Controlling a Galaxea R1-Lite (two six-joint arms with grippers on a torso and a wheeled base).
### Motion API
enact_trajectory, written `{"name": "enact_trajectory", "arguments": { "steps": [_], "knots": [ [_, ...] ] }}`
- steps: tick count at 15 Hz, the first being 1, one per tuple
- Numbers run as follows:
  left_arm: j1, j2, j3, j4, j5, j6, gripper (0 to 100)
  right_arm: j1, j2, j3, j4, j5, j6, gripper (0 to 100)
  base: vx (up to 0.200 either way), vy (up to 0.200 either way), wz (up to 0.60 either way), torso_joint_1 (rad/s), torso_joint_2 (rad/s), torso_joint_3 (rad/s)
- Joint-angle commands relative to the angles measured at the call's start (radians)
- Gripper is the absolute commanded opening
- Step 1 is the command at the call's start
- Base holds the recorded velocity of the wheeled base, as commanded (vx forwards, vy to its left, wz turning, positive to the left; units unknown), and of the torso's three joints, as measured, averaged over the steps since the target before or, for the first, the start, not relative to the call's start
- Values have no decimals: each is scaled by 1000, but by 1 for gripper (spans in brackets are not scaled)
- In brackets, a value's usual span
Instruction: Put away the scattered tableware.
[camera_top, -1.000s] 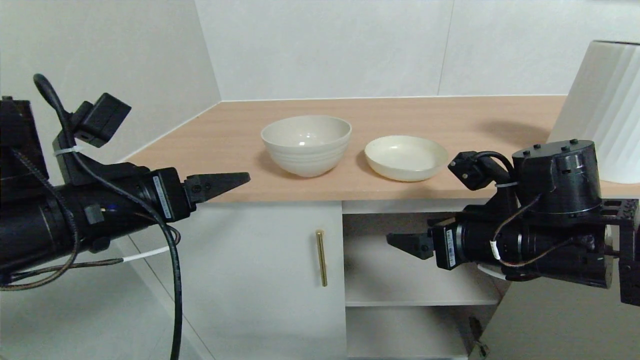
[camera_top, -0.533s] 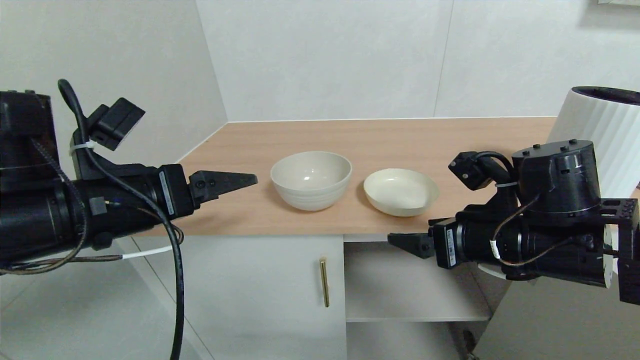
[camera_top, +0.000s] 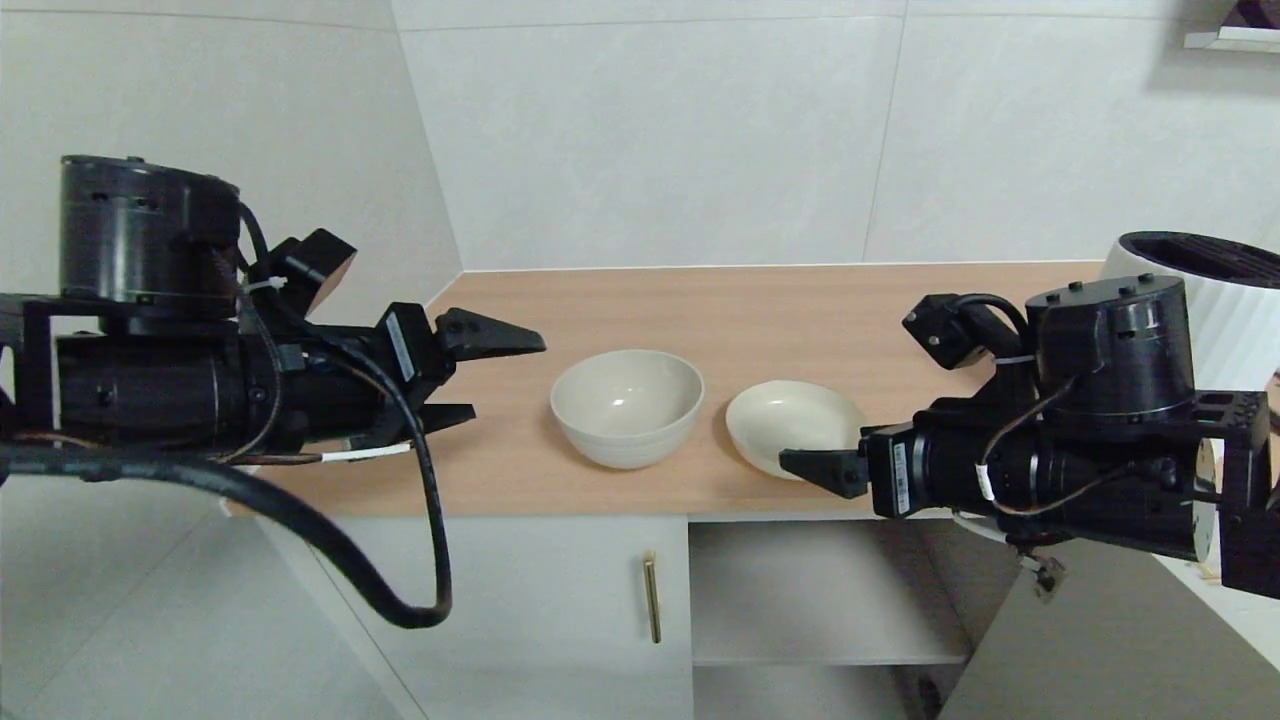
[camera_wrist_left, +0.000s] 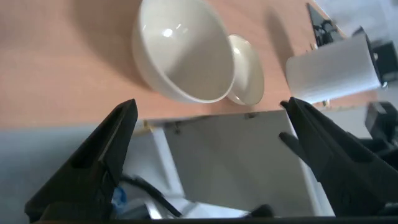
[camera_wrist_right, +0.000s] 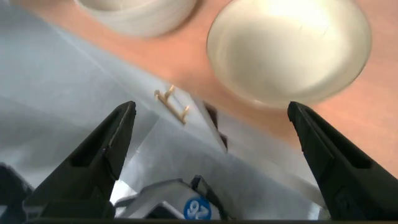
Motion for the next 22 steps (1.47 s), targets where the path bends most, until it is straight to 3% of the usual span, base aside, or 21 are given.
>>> {"name": "enact_trajectory", "arguments": {
  "steps": [1,2,4,8,9,20,21,22],
  "knots": [
    [0,57,-42,25,2,-33,100,-1,15,1,-3,-2,0,100,0,0,0,0,0,0],
    [0,83,-58,34,5,-60,100,-1,16,-7,2,-2,1,100,0,0,0,0,0,0],
    [0,140,-65,33,9,-79,100,-17,19,-51,39,-2,17,100,0,0,0,0,0,0],
    [0,221,-94,31,19,-138,100,-29,22,-215,286,-2,150,100,0,0,0,0,0,0],
    [-6,248,-101,31,24,-142,100,-43,33,-265,339,-3,199,100,0,0,0,0,0,0],
    [-31,317,-116,27,25,-154,100,-55,53,-249,327,-20,193,100,0,0,0,0,0,0],
    [-32,316,-116,27,27,-152,0,-55,56,-249,327,-20,193,100,0,0,0,0,0,0],
    [-32,313,-116,27,25,-152,0,-55,56,-251,327,-20,193,100,0,0,0,0,0,0]
  ]
}}
